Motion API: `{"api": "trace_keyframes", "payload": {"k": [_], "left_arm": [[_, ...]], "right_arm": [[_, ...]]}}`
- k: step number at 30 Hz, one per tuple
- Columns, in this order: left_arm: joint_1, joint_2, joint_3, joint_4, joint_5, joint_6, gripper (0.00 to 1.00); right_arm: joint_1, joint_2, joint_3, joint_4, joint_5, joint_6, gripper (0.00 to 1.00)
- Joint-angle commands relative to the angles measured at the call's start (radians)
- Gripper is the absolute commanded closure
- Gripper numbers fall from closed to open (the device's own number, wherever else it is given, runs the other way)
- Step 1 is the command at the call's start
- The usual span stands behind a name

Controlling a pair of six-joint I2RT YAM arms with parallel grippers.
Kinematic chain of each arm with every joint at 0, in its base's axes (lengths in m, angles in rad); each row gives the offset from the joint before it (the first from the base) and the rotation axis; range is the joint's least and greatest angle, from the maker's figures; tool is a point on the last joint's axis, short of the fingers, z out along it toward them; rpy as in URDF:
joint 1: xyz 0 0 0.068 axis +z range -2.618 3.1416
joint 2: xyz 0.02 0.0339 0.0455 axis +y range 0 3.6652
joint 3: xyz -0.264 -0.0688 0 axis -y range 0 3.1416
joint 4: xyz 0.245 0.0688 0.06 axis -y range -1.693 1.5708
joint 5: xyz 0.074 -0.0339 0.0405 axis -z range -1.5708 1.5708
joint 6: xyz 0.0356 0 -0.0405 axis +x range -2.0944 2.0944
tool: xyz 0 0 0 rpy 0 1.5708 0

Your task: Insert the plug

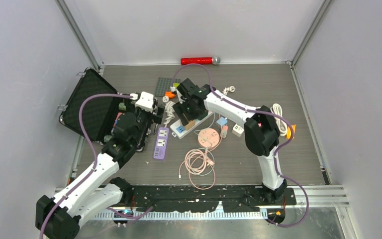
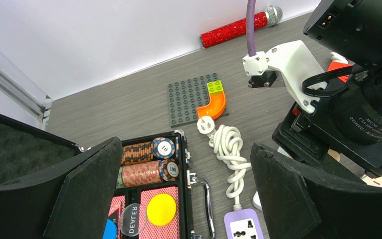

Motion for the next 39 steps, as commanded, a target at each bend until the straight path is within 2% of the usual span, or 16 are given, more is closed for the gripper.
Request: {"api": "trace_keyframes", "payload": {"k": [1, 4, 6, 12, 15, 17, 23, 25, 30, 35, 38, 39], "left_arm": [[0.005, -0.003, 0.030, 0.037, -0.017, 0.010, 0.00], [0.004, 0.002, 0.030, 0.040, -0.011, 0.006, 0.00], [0.004, 0.008, 0.029, 0.047, -0.009, -0.001, 0.00], [0.004, 0.023, -0.001, 0.131, -0.038, -0.031, 0.00], [0.004, 0.045, 0.012, 0.125, -0.057, -0.047, 0.00], [0.004, 0.060, 0.023, 0.112, -0.057, -0.064, 0.00], [0.004, 0.091, 0.037, 0.077, -0.007, -0.141, 0.03], [0.004, 0.097, 0.033, 0.086, 0.027, -0.180, 0.04], [0.002, 0.113, 0.043, 0.062, 0.116, -0.210, 0.03], [0.002, 0.130, 0.030, 0.052, 0.179, -0.269, 0.02], [0.001, 0.123, 0.006, 0.074, 0.182, -0.302, 0.02], [0.001, 0.121, 0.000, 0.081, 0.184, -0.304, 0.02]], "right_arm": [[0.007, -0.019, -0.015, 0.006, 0.008, 0.008, 0.28], [0.004, -0.068, -0.006, 0.021, 0.001, 0.019, 0.10], [-0.006, -0.105, 0.012, 0.025, -0.020, 0.040, 0.05], [-0.090, -0.236, 0.007, 0.064, -0.077, 0.158, 0.04], [-0.161, -0.348, -0.081, 0.110, -0.030, 0.252, 0.08], [-0.213, -0.402, -0.130, 0.111, 0.041, 0.326, 0.14], [-0.337, -0.496, -0.304, -0.025, 0.238, 0.529, 0.45], [-0.364, -0.516, -0.381, -0.033, 0.245, 0.570, 0.51], [-0.408, -0.558, -0.552, 0.002, 0.223, 0.629, 0.52], [-0.417, -0.556, -0.608, 0.014, 0.238, 0.643, 0.50], [-0.467, -0.550, -0.627, 0.027, 0.271, 0.645, 0.45], [-0.483, -0.548, -0.638, 0.037, 0.273, 0.642, 0.39]]}}
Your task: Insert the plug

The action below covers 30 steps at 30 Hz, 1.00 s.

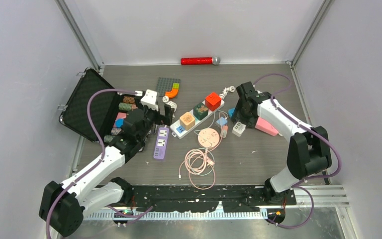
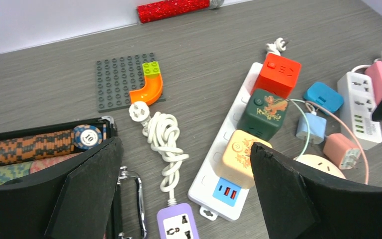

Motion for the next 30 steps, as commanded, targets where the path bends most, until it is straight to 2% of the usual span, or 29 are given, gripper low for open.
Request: {"api": "trace_keyframes", "payload": {"k": [1, 3, 5, 11, 14, 20, 23, 30], "left_arm": [[0.001, -0.011, -0.005, 0.053, 0.038, -0.055, 0.02], [0.001, -0.011, -0.007, 0.057, 0.036, -0.051, 0.02], [0.001, -0.010, -0.006, 0.058, 0.039, -0.047, 0.01], [0.002, -0.001, -0.006, 0.073, 0.063, -0.048, 0.01], [0.001, 0.007, 0.005, 0.064, 0.107, -0.036, 0.01], [-0.020, 0.083, 0.081, 0.044, 0.184, -0.022, 0.00], [-0.028, 0.136, 0.108, 0.083, 0.213, -0.038, 0.01], [-0.033, 0.234, 0.192, 0.105, 0.238, -0.047, 0.00]], "right_arm": [[-0.082, -0.031, -0.028, 0.060, 0.072, 0.029, 0.32], [-0.120, -0.049, -0.050, 0.094, 0.080, 0.031, 0.24], [-0.161, -0.074, -0.071, 0.136, 0.057, 0.044, 0.21], [-0.270, -0.107, -0.090, 0.183, -0.004, 0.068, 0.17], [-0.363, -0.114, -0.114, 0.217, -0.038, 0.042, 0.14], [-0.522, -0.121, -0.189, 0.385, -0.080, -0.017, 0.11], [-0.567, -0.043, -0.179, 0.421, -0.152, -0.062, 0.11], [-0.579, 0.053, -0.166, 0.458, -0.200, -0.083, 0.11]]}}
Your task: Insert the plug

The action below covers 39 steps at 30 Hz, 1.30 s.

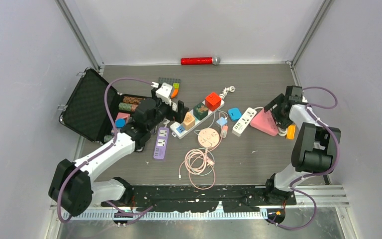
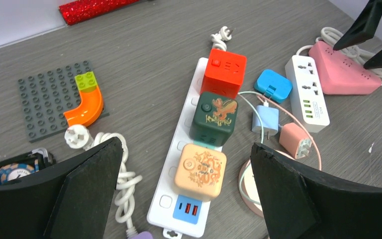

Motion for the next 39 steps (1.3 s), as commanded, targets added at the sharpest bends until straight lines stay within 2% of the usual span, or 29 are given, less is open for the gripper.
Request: {"api": "trace_keyframes", "payload": {"k": [1, 10, 20, 23, 27, 31, 34, 39], "left_arm": [[-0.005, 0.041, 0.080, 0.081, 0.047, -0.023, 0.00], [-0.034, 0.127, 0.165, 0.083, 0.057, -0.081, 0.01], [-0.097, 0.206, 0.316, -0.149, 0.119, -0.229, 0.09], [-0.128, 0.227, 0.317, -0.136, 0.117, -0.314, 0.10], [-0.162, 0.286, 0.332, -0.088, 0.090, -0.514, 0.11], [-0.203, 0.362, 0.395, -0.078, 0.061, -0.689, 0.11], [-0.242, 0.426, 0.442, -0.065, 0.055, -0.768, 0.11], [-0.298, 0.537, 0.489, -0.033, 0.062, -0.883, 0.11]], "right_arm": [[-0.006, 0.032, 0.014, 0.058, -0.065, -0.027, 0.11], [-0.010, 0.000, -0.078, 0.053, -0.149, -0.001, 0.11], [-0.010, -0.162, -0.197, 0.011, -0.213, 0.090, 0.11], [-0.009, -0.199, -0.202, -0.025, -0.199, 0.115, 0.11], [-0.008, -0.264, -0.213, -0.057, -0.168, 0.129, 0.11], [-0.008, -0.332, -0.247, -0.043, -0.139, 0.129, 0.10], [-0.009, -0.356, -0.238, -0.081, -0.118, 0.098, 0.11], [-0.008, -0.459, -0.186, -0.179, 0.038, 0.041, 0.13]]}}
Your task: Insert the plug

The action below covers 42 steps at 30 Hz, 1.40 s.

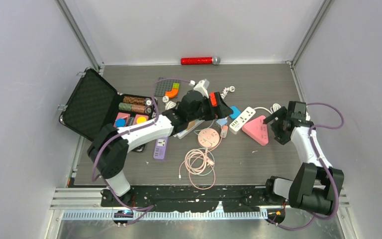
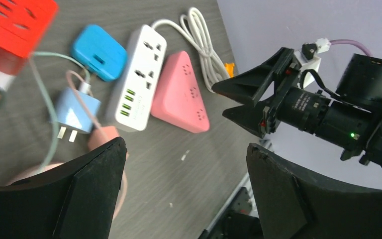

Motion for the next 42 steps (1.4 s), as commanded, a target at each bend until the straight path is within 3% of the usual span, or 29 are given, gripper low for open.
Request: {"api": "trace_keyframes", "payload": {"k": [1, 8, 21, 27, 30, 42], "left_arm": [[-0.048, 0.086, 0.072, 0.067, 0.007, -0.172, 0.11], [-0.118, 0.257, 0.200, 0.042, -0.016, -0.262, 0.11], [-0.188, 0.541, 0.332, 0.117, -0.024, -0.494, 0.14], [-0.193, 0.609, 0.398, 0.122, -0.071, -0.464, 0.15], [-0.192, 0.638, 0.456, 0.086, -0.057, -0.440, 0.15], [-0.186, 0.651, 0.428, 0.122, -0.142, -0.366, 0.17]], "right_arm": [[0.004, -0.140, 0.066, -0.114, 0.183, -0.060, 0.13], [0.003, -0.349, 0.144, -0.197, 0.272, -0.079, 0.15], [0.003, -0.465, 0.157, -0.247, 0.221, -0.100, 0.18], [0.004, -0.405, 0.073, -0.205, 0.136, -0.085, 0.19], [0.004, -0.369, 0.028, -0.175, 0.104, -0.061, 0.14], [0.001, -0.083, -0.043, 0.072, -0.058, 0.117, 0.11]]}}
